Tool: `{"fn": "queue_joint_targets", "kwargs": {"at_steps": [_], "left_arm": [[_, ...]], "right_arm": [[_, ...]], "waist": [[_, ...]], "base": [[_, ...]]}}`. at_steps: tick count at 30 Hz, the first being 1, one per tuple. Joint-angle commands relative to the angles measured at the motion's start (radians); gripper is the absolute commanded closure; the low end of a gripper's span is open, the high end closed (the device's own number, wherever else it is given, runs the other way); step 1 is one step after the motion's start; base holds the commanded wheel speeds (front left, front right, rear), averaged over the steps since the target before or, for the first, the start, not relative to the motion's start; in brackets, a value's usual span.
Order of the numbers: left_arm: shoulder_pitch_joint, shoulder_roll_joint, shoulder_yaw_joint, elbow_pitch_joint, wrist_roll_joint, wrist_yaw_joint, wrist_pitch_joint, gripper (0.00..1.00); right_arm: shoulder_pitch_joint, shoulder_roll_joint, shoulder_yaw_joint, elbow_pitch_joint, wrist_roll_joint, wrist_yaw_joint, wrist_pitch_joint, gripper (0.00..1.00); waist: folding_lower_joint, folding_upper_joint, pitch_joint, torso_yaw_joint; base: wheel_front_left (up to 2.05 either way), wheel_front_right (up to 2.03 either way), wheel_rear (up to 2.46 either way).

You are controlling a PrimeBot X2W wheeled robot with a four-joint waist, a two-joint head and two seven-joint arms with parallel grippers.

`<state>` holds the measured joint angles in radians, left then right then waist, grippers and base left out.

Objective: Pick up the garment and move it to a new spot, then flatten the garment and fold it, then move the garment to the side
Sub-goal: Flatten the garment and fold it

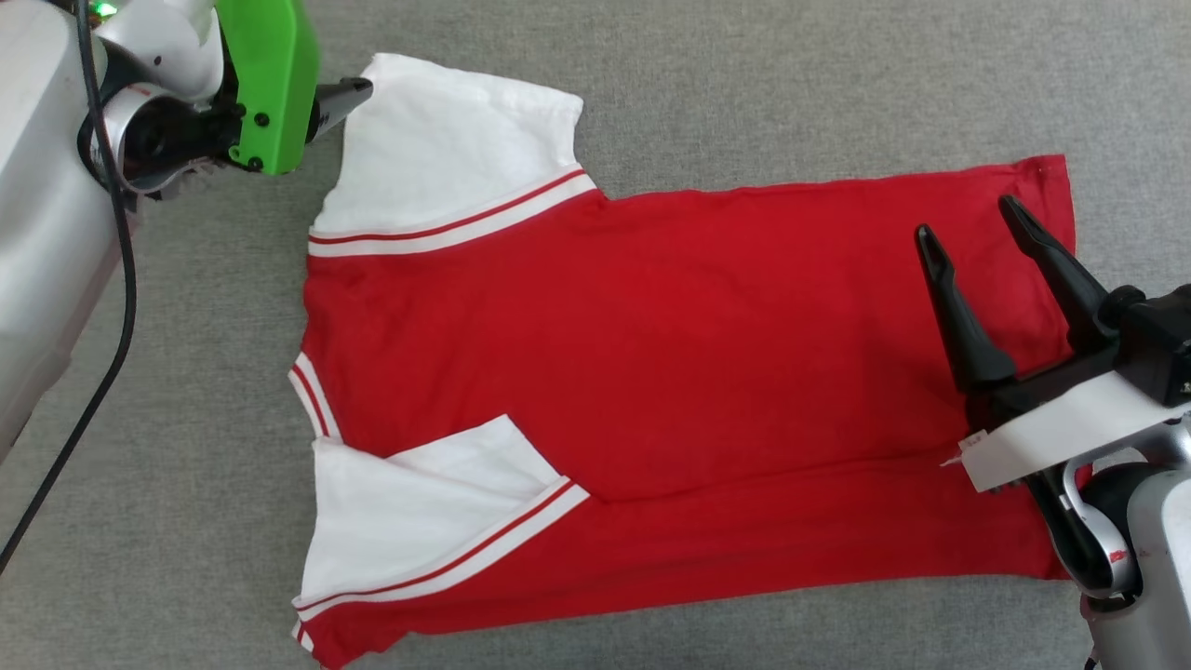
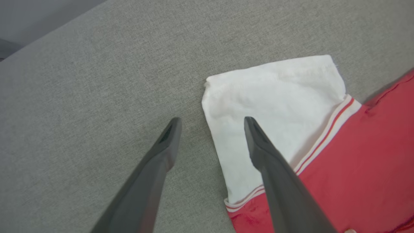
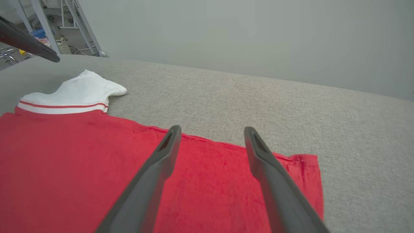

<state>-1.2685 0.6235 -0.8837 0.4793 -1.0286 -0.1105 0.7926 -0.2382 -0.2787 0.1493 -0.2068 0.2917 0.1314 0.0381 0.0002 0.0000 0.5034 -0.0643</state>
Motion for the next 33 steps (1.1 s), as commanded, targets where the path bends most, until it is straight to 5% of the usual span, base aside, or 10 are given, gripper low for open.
{"fn": "queue_joint_targets", "kwargs": {"at_steps": [1, 12, 13, 22, 28, 33], "left_arm": [[-0.029, -0.012, -0.01, 0.018, 0.009, -0.006, 0.01, 0.0], [-0.053, -0.037, -0.116, 0.124, 0.053, -0.019, 0.026, 0.0], [-0.048, -0.037, -0.13, 0.116, 0.052, -0.019, 0.022, 1.0], [-0.039, -0.014, -0.201, 0.053, 0.019, -0.02, -0.096, 1.0], [-0.037, -0.03, -0.224, 0.001, 0.0, -0.02, -0.217, 1.0], [-0.028, -0.038, -0.262, -0.058, 0.003, -0.02, -0.297, 1.0]], "right_arm": [[-0.026, -0.004, 0.007, 0.003, -0.003, -0.001, -0.01, 0.0], [-0.082, -0.002, 0.047, 0.048, -0.001, -0.001, -0.035, 0.0], [-0.084, -0.004, 0.042, 0.051, -0.001, -0.001, -0.037, 0.0], [-0.128, -0.057, 0.018, 0.052, -0.007, -0.001, -0.033, 0.0], [-0.194, -0.197, 0.024, 0.04, 0.039, -0.001, 0.083, 0.0], [-0.245, -0.351, 0.059, 0.076, 0.169, -0.001, 0.304, 0.0]], "waist": [[-0.0002, 0.0, 0.083, -0.054], [-0.0002, 0.0, 0.121, -0.071], [-0.0002, 0.0, 0.119, -0.07], [-0.0002, 0.0, 0.051, -0.041], [-0.0002, 0.0, -0.019, 0.01], [-0.0002, 0.0, -0.053, 0.05]], "base": [[0.0, 0.0, 0.0], [0.0, 0.0, 0.0], [0.0, 0.0, 0.0], [0.0, 0.0, 0.0], [0.0, 0.0, 0.0], [0.0, 0.0, 0.0]]}}
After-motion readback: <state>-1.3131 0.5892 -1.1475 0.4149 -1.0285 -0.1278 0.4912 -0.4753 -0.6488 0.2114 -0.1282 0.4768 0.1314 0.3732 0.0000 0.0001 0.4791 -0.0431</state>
